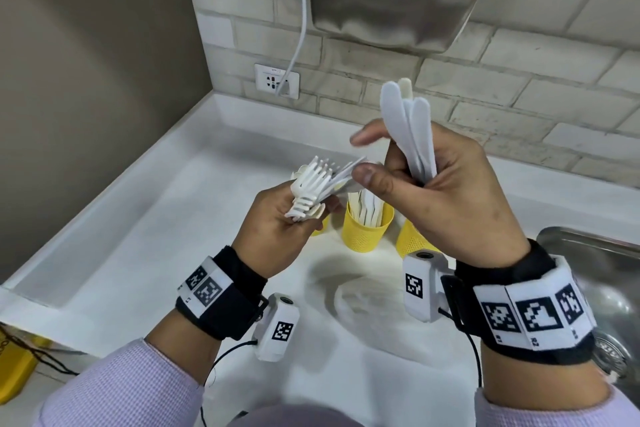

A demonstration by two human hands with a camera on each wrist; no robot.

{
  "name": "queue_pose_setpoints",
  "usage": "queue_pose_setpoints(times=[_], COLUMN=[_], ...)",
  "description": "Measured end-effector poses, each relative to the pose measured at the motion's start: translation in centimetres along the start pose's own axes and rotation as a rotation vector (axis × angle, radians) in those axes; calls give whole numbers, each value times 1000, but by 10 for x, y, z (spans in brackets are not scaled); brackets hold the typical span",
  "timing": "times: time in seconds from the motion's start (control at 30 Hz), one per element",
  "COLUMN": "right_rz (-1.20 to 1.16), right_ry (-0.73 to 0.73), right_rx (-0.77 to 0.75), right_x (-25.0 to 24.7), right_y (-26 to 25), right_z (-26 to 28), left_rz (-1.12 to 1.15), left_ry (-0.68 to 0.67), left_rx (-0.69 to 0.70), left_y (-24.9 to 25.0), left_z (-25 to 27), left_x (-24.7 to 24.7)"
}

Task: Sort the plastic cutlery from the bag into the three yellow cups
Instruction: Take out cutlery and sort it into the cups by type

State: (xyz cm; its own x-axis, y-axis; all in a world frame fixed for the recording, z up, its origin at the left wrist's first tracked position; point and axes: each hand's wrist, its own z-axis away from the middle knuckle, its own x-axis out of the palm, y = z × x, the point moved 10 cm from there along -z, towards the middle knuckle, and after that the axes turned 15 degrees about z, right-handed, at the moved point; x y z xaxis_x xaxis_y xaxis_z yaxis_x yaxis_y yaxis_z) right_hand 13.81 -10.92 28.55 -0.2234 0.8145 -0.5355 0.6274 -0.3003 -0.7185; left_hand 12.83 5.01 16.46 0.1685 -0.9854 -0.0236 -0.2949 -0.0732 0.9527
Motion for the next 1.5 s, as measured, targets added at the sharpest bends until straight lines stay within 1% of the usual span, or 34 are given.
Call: queue_pose_setpoints(times=[0.07, 0.2, 0.23, 0.37, 0.5, 0.57, 0.63, 0.73, 0.83, 0.93, 0.97, 1.03, 1.1, 1.17, 1.23, 1.3, 1.33, 1.37, 1.43, 1.47, 1.5], right_rz=[-38, -237, -248, -150, -182, -188, -249, -505, -768, -1077, -1130, -1147, -1094, -959, -831, -682, -543, -334, 92, 226, 281], right_ry=[3, 162, 158, 25, 44, 118, 244, 467, 676, 766, 797, 861, 898, 916, 901, 856, 815, 752, 531, 411, 311], right_rx=[4, -14, -15, 41, 23, 26, 55, 108, 167, 255, 294, 356, 384, 404, 410, 399, 373, 323, 218, 197, 195], right_x=[0, -22, -22, -3, -5, -12, -23, -45, -66, -67, -67, -68, -70, -72, -70, -68, -69, -71, -56, -44, -31], right_y=[2, 4, 4, 14, 9, 10, 19, 39, 67, 94, 102, 112, 114, 108, 97, 87, 80, 70, 50, 47, 48], right_z=[-2, -3, -3, -5, -3, -3, -4, -3, 6, 14, 18, 25, 30, 34, 34, 30, 26, 21, 6, 0, -4], left_rz=[1, 65, 57, 26, 22, 9, 15, 56, 145, 257, 299, 369, 405, 416, 420, 433, 436, 432, 426, 425, 418], left_ry=[-2, -34, -45, -96, -148, -166, -190, -244, -251, -261, -259, -262, -269, -275, -288, -314, -329, -345, -372, -385, -400], left_rx=[-4, -7, -8, -20, -66, -85, -103, -179, -238, -267, -280, -304, -324, -349, -359, -368, -377, -387, -417, -437, -454], left_y=[-1, 5, 6, 7, -1, -4, -7, -15, -19, -18, -18, -18, -17, -19, -18, -15, -14, -13, -16, -18, -20], left_z=[0, 2, 2, 0, 2, 4, 5, 7, 9, 10, 9, 10, 10, 10, 10, 11, 12, 13, 16, 18, 19], left_x=[0, 5, 7, 15, 20, 21, 23, 27, 29, 33, 34, 36, 38, 40, 41, 45, 48, 50, 54, 55, 57])
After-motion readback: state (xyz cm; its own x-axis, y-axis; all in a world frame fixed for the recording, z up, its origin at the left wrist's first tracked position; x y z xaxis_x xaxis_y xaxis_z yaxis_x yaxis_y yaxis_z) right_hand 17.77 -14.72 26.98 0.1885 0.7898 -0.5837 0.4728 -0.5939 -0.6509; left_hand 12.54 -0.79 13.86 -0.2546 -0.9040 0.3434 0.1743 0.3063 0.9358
